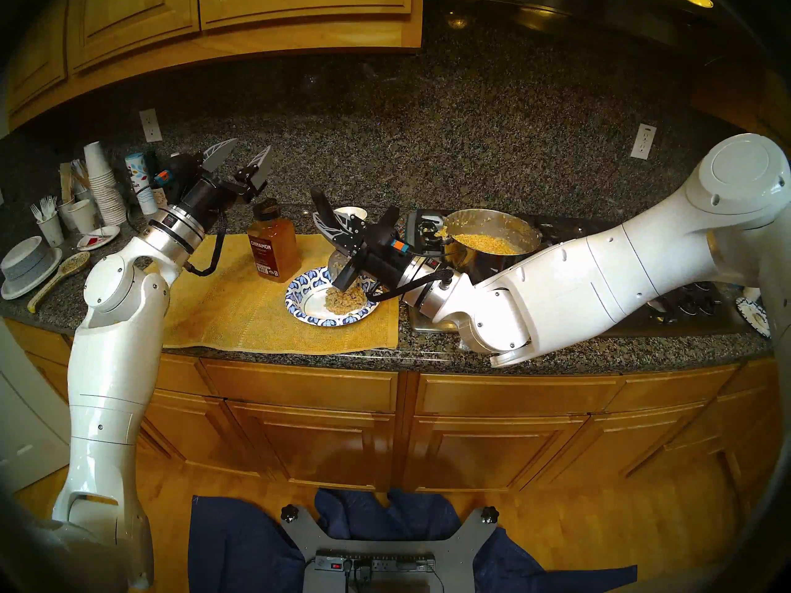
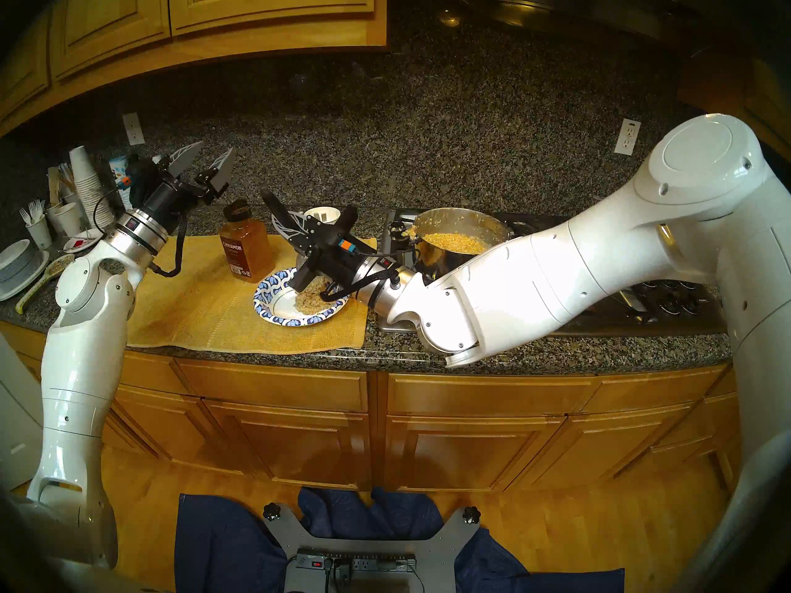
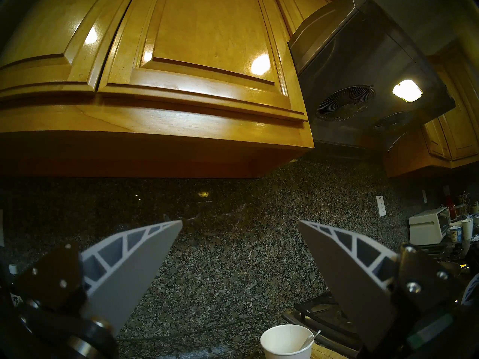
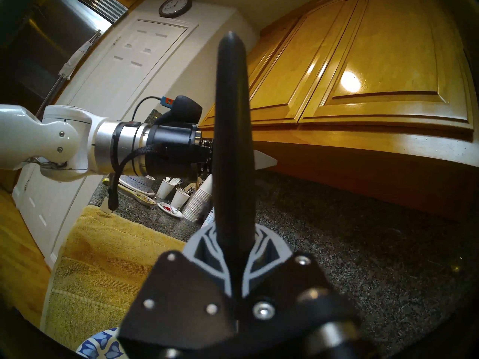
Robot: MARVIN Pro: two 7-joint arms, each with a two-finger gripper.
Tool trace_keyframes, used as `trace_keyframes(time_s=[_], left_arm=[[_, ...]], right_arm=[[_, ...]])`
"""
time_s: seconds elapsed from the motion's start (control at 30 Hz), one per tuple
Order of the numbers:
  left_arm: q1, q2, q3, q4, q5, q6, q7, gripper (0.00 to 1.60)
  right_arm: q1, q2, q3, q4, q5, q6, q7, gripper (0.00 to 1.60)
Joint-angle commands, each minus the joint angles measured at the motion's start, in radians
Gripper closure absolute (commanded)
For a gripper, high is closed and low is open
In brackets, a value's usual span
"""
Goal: Scoop oatmeal into bowl, add cinnamon, and put a spoon inside bowl
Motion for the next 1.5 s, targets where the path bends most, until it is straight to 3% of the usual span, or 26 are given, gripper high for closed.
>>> trace_keyframes(time_s=[0.0, 0.77, 1.07, 1.47], left_arm=[[-0.034, 0.0, -0.006, -0.023, -0.008, -0.012, -0.002, 0.0], [-0.033, 0.0, -0.006, -0.023, -0.008, -0.011, -0.001, 0.0], [-0.034, 0.0, -0.006, -0.023, -0.008, -0.012, -0.001, 0.0], [-0.034, 0.0, -0.006, -0.023, -0.009, -0.012, -0.001, 0.0]], right_arm=[[0.008, -0.001, 0.02, 0.017, -0.023, 0.002, -0.016, 1.6], [0.03, 0.04, 0.068, -0.003, -0.077, 0.007, -0.048, 1.6], [-0.019, 0.016, 0.06, 0.022, -0.081, 0.017, -0.044, 1.6], [-0.03, 0.01, 0.051, 0.027, -0.096, 0.022, -0.035, 1.6]])
